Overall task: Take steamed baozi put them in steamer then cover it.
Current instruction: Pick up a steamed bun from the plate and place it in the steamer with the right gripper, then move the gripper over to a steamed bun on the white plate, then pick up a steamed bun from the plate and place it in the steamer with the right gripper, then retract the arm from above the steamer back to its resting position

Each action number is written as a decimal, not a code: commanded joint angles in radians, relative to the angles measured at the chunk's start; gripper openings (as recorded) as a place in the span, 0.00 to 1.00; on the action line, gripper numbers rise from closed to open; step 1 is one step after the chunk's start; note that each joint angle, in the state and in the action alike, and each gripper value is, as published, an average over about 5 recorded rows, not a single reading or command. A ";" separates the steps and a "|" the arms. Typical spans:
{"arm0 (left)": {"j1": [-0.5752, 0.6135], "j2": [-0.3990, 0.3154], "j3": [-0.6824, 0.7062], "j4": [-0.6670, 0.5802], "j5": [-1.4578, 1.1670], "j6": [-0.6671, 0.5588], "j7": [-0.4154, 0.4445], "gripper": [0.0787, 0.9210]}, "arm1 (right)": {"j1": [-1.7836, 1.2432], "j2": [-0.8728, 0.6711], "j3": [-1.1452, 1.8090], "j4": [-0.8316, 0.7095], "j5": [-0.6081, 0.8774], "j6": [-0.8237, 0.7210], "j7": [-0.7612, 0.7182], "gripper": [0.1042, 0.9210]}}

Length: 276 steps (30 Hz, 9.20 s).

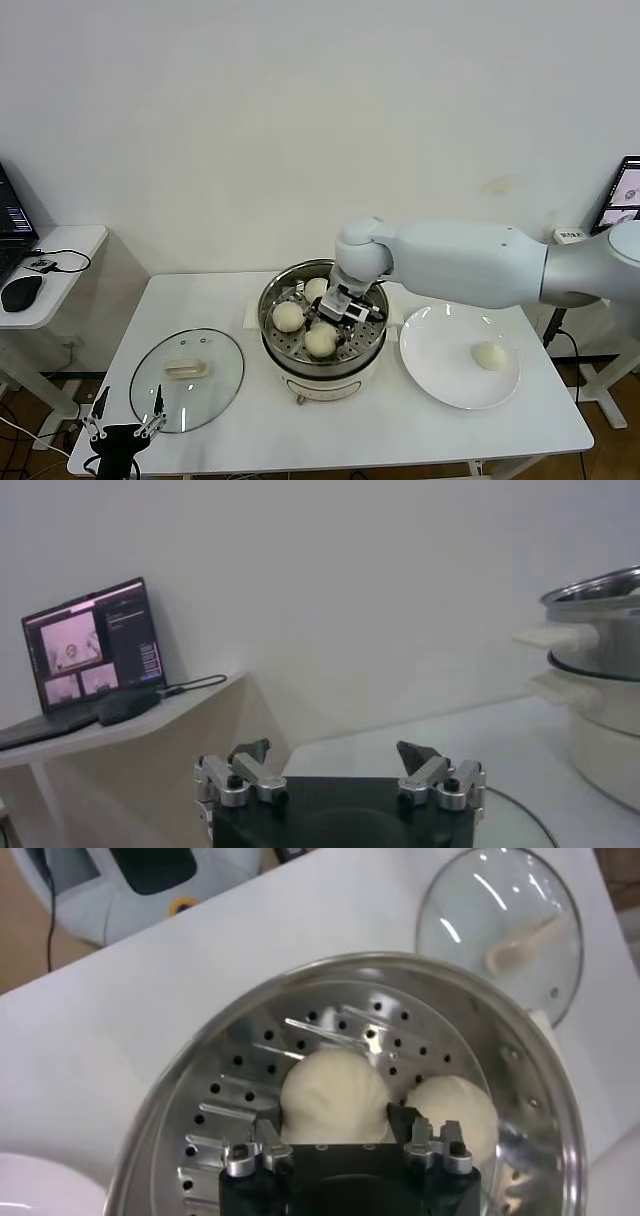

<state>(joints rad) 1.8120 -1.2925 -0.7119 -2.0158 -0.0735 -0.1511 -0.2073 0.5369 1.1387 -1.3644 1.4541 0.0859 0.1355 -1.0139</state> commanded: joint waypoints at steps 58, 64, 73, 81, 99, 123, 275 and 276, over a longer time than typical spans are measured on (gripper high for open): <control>-0.025 0.027 0.008 0.003 0.018 0.032 0.015 0.88 | -0.718 -0.544 0.702 -0.257 -0.342 -0.309 -0.049 0.88; -0.025 0.026 0.005 0.003 0.018 0.032 0.015 0.88 | -0.735 -0.503 0.731 -0.306 -0.366 -0.303 -0.036 0.88; -0.024 0.023 0.003 0.002 0.017 0.031 0.015 0.88 | -0.738 -0.486 0.740 -0.317 -0.384 -0.311 -0.034 0.82; -0.021 0.025 -0.002 -0.001 0.016 0.029 0.014 0.88 | -0.687 -0.518 0.712 -0.268 -0.354 -0.319 -0.052 0.69; -0.032 0.025 0.013 -0.010 0.015 0.029 0.012 0.88 | 0.127 -0.549 0.177 0.104 0.137 -0.515 -0.044 0.67; -0.026 0.020 -0.011 -0.027 -0.007 0.027 0.011 0.88 | -0.009 -0.024 0.078 -0.033 0.470 -0.861 0.230 0.69; -0.432 0.217 0.060 0.359 1.161 0.068 0.011 0.08 | -2.187 0.345 2.314 0.429 0.104 -0.002 0.829 0.88; -0.417 0.228 0.051 0.324 1.147 0.090 0.025 0.08 | -2.189 0.346 2.311 0.435 0.103 -0.003 0.828 0.88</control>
<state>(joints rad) 1.3186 -1.1082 -0.6191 -1.5038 1.1322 -0.1432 -0.2018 -1.6478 1.4832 0.9528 1.8751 0.1910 0.1334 -0.1846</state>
